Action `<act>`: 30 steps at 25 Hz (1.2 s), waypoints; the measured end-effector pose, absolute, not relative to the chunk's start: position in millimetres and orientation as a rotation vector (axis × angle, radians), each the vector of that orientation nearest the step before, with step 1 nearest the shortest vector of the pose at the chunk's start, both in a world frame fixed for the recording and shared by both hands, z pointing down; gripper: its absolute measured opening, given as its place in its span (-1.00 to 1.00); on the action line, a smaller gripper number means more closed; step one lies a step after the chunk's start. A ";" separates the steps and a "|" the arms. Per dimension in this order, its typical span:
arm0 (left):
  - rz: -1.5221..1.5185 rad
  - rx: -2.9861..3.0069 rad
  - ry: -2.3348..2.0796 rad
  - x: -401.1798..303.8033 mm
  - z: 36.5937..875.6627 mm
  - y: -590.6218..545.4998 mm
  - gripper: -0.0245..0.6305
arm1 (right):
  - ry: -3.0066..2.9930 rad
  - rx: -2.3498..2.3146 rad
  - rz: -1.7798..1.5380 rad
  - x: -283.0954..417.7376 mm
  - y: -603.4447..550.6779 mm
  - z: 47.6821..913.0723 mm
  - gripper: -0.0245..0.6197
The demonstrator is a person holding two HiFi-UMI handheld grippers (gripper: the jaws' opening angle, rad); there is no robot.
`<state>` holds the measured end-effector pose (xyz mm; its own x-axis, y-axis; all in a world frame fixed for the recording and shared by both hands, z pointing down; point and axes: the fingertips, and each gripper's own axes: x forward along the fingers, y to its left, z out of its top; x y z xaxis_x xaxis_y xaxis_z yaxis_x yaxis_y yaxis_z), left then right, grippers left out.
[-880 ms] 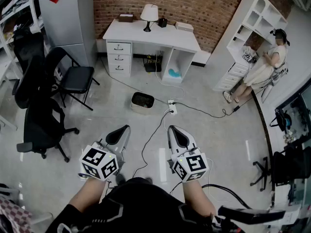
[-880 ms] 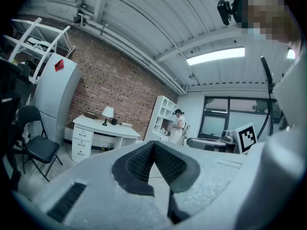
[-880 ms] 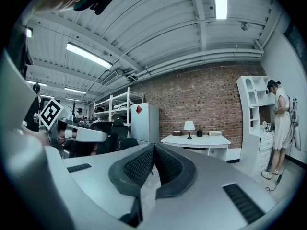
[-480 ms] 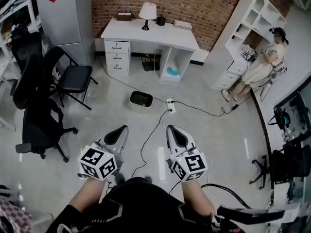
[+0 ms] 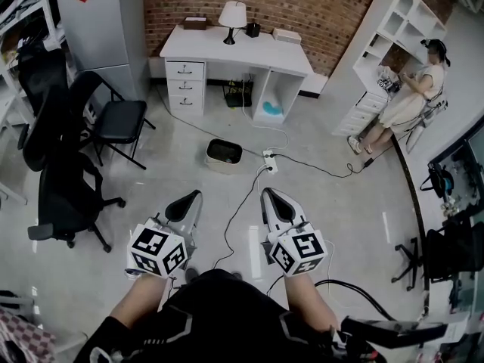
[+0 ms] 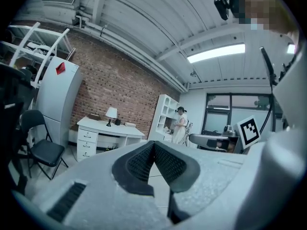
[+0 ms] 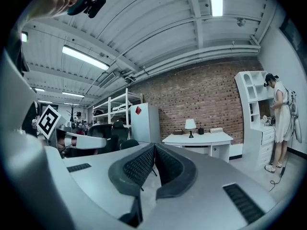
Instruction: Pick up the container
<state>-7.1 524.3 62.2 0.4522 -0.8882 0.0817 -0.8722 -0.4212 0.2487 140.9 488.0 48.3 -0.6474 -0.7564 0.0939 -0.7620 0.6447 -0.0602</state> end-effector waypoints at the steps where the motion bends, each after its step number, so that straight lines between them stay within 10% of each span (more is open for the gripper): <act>1: -0.093 2.445 -1.522 -11.7 62.5 523.5 -0.90 | -2.794 1.293 0.146 137.7 487.2 47.6 -0.90; 30: -0.125 2.409 -1.560 -21.8 75.3 411.4 -0.90 | -2.821 1.192 0.166 121.3 361.1 72.9 -0.90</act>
<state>-21.8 411.4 75.3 0.4171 -0.9060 0.0722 -0.8828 -0.3850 0.2690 121.3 361.1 72.9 -0.6957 -0.7098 0.1106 -0.7179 0.6925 -0.0708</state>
